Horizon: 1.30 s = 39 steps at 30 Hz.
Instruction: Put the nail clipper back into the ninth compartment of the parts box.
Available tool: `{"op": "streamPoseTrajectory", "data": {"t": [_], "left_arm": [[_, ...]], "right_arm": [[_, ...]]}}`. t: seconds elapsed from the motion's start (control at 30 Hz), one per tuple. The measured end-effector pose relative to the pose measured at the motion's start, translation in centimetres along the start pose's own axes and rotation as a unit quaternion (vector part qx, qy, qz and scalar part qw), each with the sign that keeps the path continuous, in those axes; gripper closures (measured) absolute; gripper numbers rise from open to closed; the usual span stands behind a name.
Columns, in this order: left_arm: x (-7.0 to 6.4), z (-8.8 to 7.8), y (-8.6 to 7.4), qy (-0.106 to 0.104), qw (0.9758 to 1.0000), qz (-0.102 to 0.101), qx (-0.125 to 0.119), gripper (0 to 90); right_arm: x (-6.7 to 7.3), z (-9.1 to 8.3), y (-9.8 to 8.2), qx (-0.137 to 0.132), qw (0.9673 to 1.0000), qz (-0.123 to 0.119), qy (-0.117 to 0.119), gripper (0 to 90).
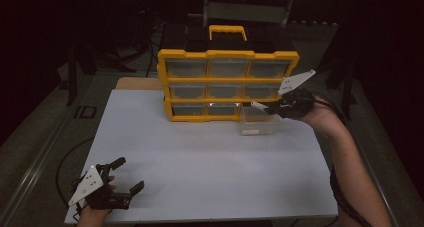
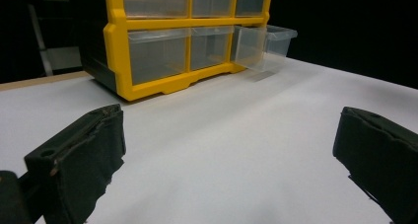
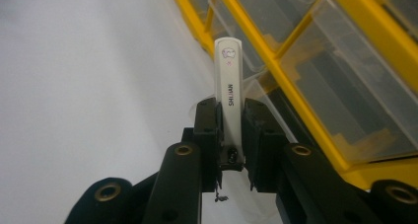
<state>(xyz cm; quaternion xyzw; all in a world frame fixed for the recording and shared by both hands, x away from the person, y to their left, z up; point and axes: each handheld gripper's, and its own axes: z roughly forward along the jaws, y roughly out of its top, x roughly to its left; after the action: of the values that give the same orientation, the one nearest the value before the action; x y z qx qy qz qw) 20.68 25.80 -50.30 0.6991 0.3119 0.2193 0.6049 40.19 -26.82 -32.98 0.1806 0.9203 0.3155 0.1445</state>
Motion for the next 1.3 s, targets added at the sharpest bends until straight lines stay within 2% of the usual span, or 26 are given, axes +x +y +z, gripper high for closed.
{"op": "streamPoseTrajectory", "data": {"t": [0.2, 0.33, 0.47, 0.57, 0.8, 1.0, 1.3], "left_arm": [[0.0, 0.0, 0.0, 0.000, 1.0000, 0.000, 0.000, 0.0], [0.0, 0.0, 0.0, 0.000, 1.0000, 0.000, 0.000, 0.0], [0.0, 0.0, 0.0, 0.000, 1.0000, -0.001, -0.001, 0.1], [0.1, 0.0, 0.0, 0.000, 1.0000, -0.001, -0.001, 0.0], [0.0, 0.0, -0.1, -0.002, 1.0000, -0.001, 0.001, 0.0], [0.0, 0.0, -0.1, -0.002, 1.0000, -0.001, 0.002, 0.0], [0.1, 0.1, -0.1, -0.002, 1.0000, -0.002, 0.003, 0.1]], "right_arm": [[-1.1, 0.5, 0.5, 0.004, 1.0000, -0.005, -0.003, 77.6], [-1.9, 1.1, 0.6, 0.000, 0.9999, -0.010, 0.004, 77.6], [-2.5, 1.6, 0.5, 0.004, 0.9999, -0.015, 0.006, 77.6], [-3.0, 1.9, 0.2, 0.002, 0.9999, -0.010, 0.007, 77.6], [-3.2, 2.9, -0.6, 0.014, 0.9995, -0.019, 0.020, 77.6], [-3.5, 4.2, -1.4, 0.024, 0.9992, -0.012, 0.029, 77.6], [-3.9, 5.9, -2.1, 0.042, 0.9986, -0.016, 0.029, 77.5]]}}
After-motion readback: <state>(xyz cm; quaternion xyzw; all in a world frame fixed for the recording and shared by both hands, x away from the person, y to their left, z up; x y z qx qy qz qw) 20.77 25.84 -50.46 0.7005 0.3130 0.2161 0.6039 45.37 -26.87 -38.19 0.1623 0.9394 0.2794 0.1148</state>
